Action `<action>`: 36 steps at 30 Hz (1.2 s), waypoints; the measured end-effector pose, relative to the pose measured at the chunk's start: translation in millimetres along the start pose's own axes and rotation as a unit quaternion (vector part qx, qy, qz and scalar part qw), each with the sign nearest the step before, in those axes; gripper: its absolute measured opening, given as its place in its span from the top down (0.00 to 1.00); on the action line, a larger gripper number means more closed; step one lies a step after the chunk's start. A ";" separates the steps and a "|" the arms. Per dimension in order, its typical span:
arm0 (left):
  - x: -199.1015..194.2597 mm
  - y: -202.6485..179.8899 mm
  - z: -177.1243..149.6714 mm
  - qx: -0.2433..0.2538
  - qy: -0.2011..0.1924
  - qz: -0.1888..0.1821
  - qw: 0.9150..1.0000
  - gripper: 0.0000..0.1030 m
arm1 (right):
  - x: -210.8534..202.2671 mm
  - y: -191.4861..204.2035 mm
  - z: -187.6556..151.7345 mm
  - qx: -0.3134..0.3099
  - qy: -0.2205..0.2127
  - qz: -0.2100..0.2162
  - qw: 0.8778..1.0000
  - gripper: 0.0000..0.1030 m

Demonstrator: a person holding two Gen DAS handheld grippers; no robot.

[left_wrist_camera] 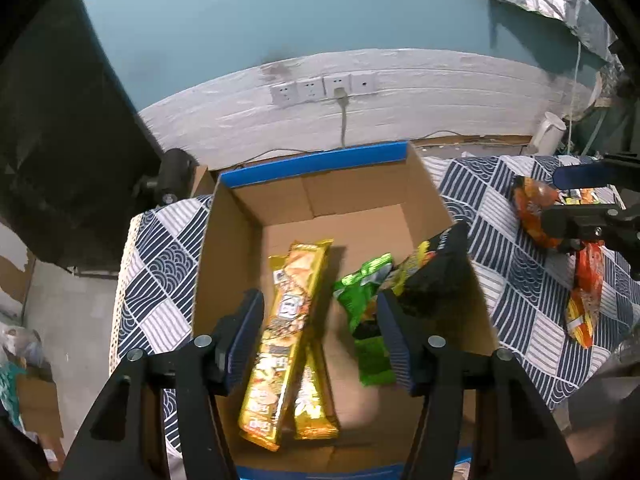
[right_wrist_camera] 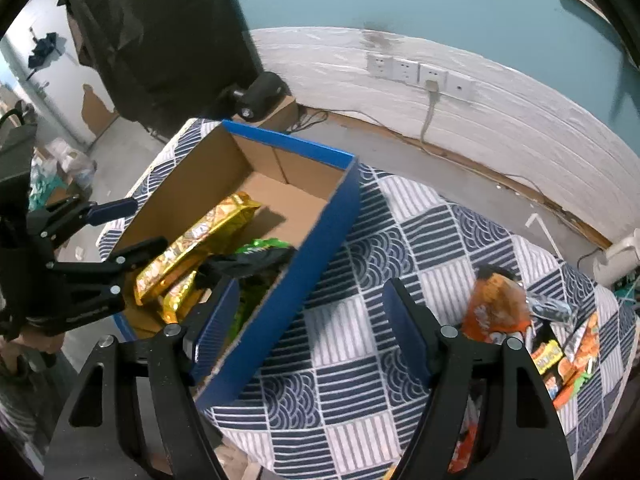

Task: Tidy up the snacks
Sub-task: 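Carry both packets over the cardboard box and open both tools to release them, then move both tools back over the remaining snacks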

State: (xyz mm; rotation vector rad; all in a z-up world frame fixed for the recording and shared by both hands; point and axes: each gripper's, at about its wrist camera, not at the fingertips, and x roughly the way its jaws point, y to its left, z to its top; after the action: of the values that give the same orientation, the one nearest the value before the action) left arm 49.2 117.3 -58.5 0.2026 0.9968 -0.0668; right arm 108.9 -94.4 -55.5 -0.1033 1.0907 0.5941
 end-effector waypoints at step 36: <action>3.6 -173.0 10.0 0.136 0.039 -0.061 0.988 0.36 | -55.2 -168.9 -118.8 0.153 0.003 -0.078 0.985 0.23</action>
State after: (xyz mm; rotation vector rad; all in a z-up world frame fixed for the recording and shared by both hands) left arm 33.7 -53.9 -80.3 0.3959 1.0766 -0.3099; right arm 80.4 -301.7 -99.2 0.0761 1.1568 0.2822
